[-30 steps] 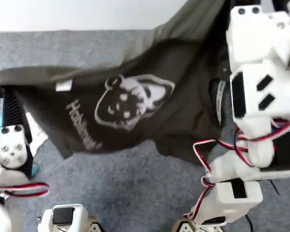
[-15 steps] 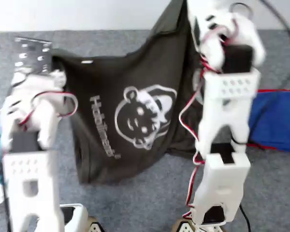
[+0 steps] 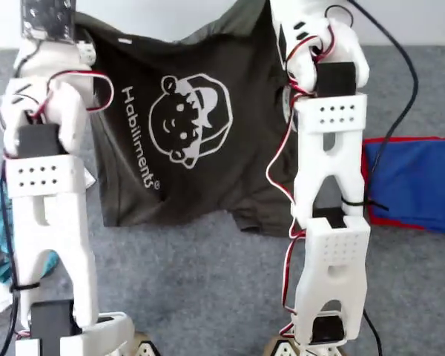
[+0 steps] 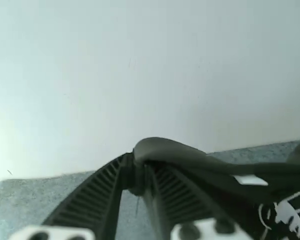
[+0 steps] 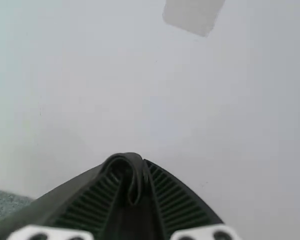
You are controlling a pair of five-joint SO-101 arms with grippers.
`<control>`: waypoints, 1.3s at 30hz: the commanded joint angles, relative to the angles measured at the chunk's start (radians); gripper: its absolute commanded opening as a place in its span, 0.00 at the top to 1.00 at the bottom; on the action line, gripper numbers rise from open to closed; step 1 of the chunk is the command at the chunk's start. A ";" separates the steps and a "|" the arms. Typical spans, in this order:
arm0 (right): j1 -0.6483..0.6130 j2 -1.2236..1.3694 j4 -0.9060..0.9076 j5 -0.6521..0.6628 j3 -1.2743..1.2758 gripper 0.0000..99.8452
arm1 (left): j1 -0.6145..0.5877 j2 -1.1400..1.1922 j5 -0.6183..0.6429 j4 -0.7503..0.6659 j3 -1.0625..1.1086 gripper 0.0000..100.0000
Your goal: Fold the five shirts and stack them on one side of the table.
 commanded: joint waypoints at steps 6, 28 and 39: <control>-0.004 -0.308 0.209 -0.006 -0.180 0.99 | 0.086 -0.373 -0.008 0.427 -0.133 0.99; 0.004 -0.967 0.107 -0.008 0.057 0.99 | -0.101 -0.829 -0.006 0.749 -0.430 0.99; -0.001 -0.823 -0.108 0.000 0.565 0.99 | -0.161 -0.829 -0.005 0.399 0.088 0.99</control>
